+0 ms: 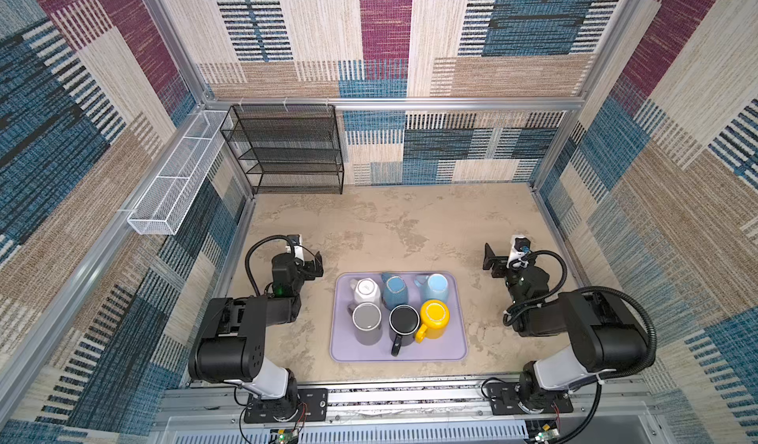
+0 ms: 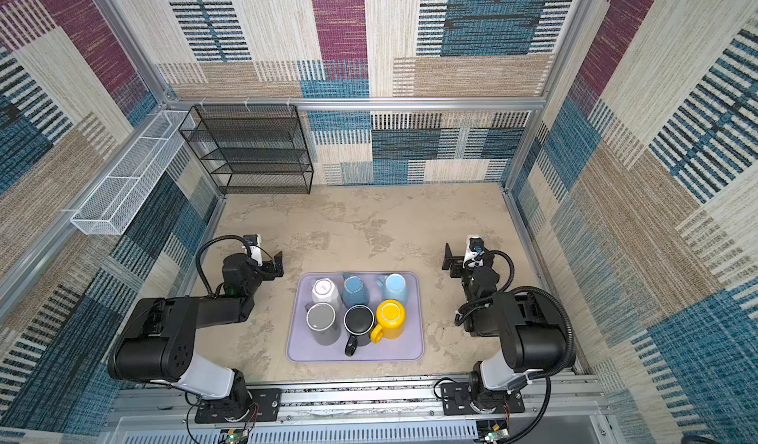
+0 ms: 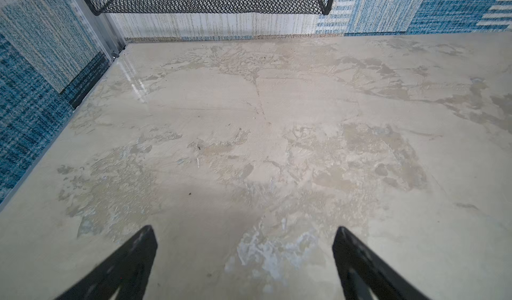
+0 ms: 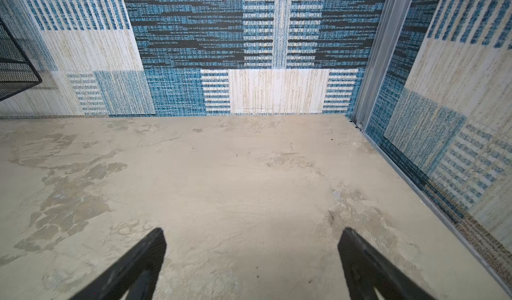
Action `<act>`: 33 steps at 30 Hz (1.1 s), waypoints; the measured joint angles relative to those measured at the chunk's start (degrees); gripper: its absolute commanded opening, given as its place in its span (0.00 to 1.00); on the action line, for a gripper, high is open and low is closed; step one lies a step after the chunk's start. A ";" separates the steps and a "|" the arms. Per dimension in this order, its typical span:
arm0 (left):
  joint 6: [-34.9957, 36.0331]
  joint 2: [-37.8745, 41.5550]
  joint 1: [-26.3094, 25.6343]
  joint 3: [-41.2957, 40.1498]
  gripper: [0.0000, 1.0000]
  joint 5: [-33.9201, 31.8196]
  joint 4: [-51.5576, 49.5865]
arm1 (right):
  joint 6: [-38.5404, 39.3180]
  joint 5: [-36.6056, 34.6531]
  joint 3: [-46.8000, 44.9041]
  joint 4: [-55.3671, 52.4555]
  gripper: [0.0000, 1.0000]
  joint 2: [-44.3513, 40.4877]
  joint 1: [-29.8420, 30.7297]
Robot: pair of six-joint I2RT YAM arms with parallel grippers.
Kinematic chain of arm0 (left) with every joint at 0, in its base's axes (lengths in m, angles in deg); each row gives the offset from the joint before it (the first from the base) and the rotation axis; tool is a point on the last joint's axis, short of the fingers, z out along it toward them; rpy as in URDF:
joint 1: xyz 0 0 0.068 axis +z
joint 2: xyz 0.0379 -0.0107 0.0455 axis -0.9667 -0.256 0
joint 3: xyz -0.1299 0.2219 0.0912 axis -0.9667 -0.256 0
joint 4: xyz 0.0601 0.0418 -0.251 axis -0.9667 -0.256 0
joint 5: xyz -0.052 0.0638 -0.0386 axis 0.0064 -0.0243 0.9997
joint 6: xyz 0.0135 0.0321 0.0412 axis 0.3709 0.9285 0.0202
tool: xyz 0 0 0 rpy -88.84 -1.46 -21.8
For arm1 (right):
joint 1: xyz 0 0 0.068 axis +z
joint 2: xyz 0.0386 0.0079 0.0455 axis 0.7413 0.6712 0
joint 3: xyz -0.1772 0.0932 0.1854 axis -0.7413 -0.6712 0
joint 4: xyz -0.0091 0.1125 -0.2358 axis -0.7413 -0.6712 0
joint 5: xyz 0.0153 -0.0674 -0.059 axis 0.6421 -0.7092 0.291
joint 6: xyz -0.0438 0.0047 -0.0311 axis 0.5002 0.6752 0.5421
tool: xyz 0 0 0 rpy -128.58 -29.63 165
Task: Turn the mug right side up
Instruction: Rotate the mug on the tray.
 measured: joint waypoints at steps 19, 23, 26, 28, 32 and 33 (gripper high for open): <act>0.00 -0.02 0.28 0.09 1.00 1.29 -0.02 | 0.00 0.04 0.00 0.00 0.99 0.00 -0.02; 0.00 -0.02 0.26 0.09 1.00 1.29 -0.02 | 0.00 0.04 0.00 0.00 0.99 0.00 -0.02; 0.00 -0.02 0.26 0.09 1.00 1.29 -0.04 | 0.00 0.04 0.00 0.00 0.99 0.00 -0.02; 0.00 -0.02 0.26 0.09 1.00 1.29 -0.04 | 0.00 0.04 0.00 0.00 0.99 0.00 -0.02; 0.11 0.00 0.26 0.07 1.00 1.46 0.00 | 0.00 0.04 -0.04 0.00 0.99 -0.07 -0.02; 0.17 0.07 0.26 -0.04 1.00 1.57 0.02 | 0.00 0.04 -0.04 0.00 0.99 -0.09 -0.02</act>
